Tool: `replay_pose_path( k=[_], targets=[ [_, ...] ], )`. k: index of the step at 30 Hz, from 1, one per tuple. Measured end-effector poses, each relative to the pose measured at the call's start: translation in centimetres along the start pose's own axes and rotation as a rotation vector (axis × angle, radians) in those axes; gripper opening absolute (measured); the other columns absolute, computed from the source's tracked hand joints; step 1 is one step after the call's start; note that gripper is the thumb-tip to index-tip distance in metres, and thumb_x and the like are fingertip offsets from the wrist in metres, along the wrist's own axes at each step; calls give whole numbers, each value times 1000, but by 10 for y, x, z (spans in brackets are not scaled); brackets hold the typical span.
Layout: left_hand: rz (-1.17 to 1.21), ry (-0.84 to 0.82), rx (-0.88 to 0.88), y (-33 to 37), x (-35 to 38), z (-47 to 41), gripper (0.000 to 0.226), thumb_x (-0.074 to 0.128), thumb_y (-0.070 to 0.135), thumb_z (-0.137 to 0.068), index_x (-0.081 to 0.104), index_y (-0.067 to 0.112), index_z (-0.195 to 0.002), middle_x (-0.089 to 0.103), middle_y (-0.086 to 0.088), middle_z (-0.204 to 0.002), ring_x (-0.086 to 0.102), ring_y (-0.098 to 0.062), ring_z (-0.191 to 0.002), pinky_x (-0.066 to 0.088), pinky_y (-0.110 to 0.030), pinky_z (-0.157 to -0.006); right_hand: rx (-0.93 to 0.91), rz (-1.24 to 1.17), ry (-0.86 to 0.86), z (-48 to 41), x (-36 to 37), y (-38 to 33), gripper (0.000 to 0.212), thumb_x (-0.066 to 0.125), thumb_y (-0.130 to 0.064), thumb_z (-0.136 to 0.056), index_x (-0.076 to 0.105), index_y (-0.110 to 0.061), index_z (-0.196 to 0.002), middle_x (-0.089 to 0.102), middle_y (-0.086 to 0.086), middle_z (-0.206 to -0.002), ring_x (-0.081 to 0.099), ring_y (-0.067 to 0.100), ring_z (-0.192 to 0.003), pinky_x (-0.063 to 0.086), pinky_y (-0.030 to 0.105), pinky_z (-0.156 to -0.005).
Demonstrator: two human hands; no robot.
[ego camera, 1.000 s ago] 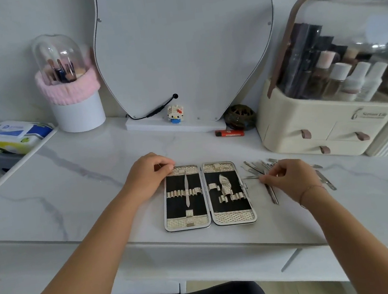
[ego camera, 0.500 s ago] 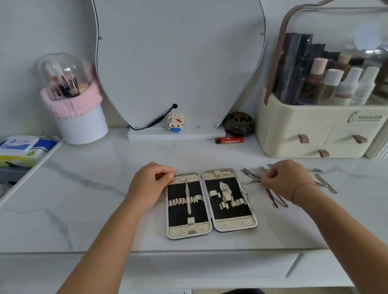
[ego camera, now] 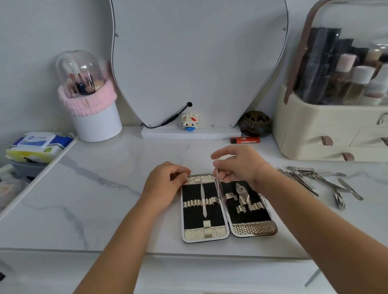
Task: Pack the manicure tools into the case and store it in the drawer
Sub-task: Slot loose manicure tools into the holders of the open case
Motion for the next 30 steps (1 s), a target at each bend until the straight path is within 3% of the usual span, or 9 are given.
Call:
replay_pose_path(
  k=[5, 18, 25, 30],
  targets=[
    [-5, 6, 11, 0, 0, 0, 18, 59, 20, -89, 71, 22, -101, 61, 3, -95, 55, -13, -91, 41, -27, -80, 28, 58, 60, -14, 16, 0, 21, 63, -4, -85, 59, -3, -106, 67, 17, -74, 61, 14, -50, 59, 27, -57],
    [-16, 11, 12, 1, 1, -1, 17, 58, 21, -89, 71, 24, -100, 62, 3, -96, 56, -14, -93, 43, -31, -84, -36, 262, 113, -19, 22, 9, 18, 66, -13, -84, 61, -9, -102, 67, 7, -65, 57, 9, -45, 52, 15, -50],
    [-29, 4, 7, 0, 0, -1, 18, 56, 21, -90, 71, 24, -100, 62, 3, -98, 55, -13, -94, 43, -29, -83, -94, 395, 22, -17, 22, 8, 17, 67, -19, -84, 63, -15, -100, 69, 5, -72, 59, 9, -58, 50, 16, -56],
    [-27, 9, 14, -1, 1, -2, 18, 57, 20, -89, 71, 25, -99, 61, 4, -95, 55, -13, -93, 42, -29, -82, -141, 377, -15, -15, 18, 12, 16, 56, -15, -90, 66, -13, -103, 69, 4, -75, 58, 4, -56, 48, 12, -56]
  ],
)
Point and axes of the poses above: each hand's wrist, its own z-axis away from the middle knuckle, its own x-axis out of the palm, y = z × x, the point moved 1 cm from there along -z, towards the middle knuckle
